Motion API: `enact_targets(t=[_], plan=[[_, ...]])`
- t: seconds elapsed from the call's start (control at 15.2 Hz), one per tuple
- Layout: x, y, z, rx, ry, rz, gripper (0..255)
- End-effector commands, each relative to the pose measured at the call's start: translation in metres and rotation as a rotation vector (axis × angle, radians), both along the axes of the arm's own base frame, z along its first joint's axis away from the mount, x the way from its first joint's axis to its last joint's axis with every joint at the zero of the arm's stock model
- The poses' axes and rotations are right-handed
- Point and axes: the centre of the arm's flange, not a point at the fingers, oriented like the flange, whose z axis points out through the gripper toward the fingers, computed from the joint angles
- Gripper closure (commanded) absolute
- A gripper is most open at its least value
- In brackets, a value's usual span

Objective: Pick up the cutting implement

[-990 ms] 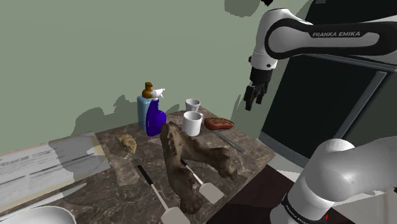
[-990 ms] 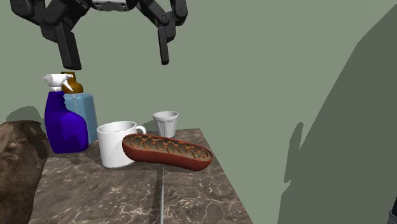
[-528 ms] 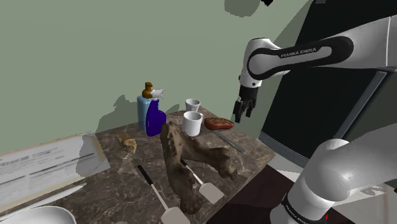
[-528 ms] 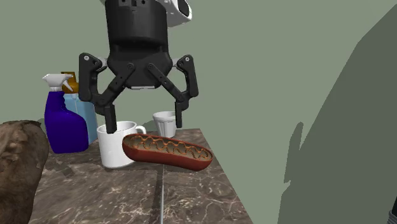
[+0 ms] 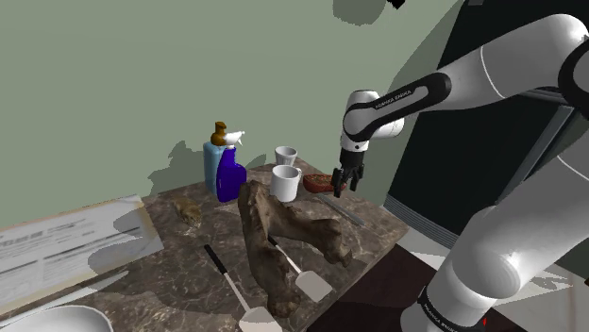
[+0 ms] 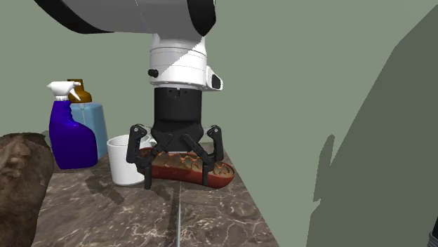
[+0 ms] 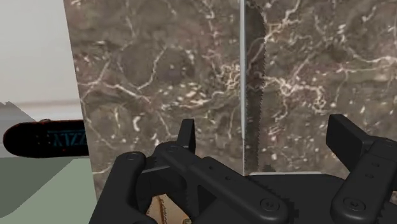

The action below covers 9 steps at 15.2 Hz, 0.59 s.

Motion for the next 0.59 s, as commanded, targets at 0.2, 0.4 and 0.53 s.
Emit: enact_targets(t=[0.2, 0.4, 0.53], plan=[[0.001, -0.002, -0.034, 0.008, 0.004, -0.006, 0], [0.001, -0.002, -0.05, 0.008, 0.004, -0.006, 0], [0.001, -0.002, -0.053, 0.008, 0.004, -0.006, 0]])
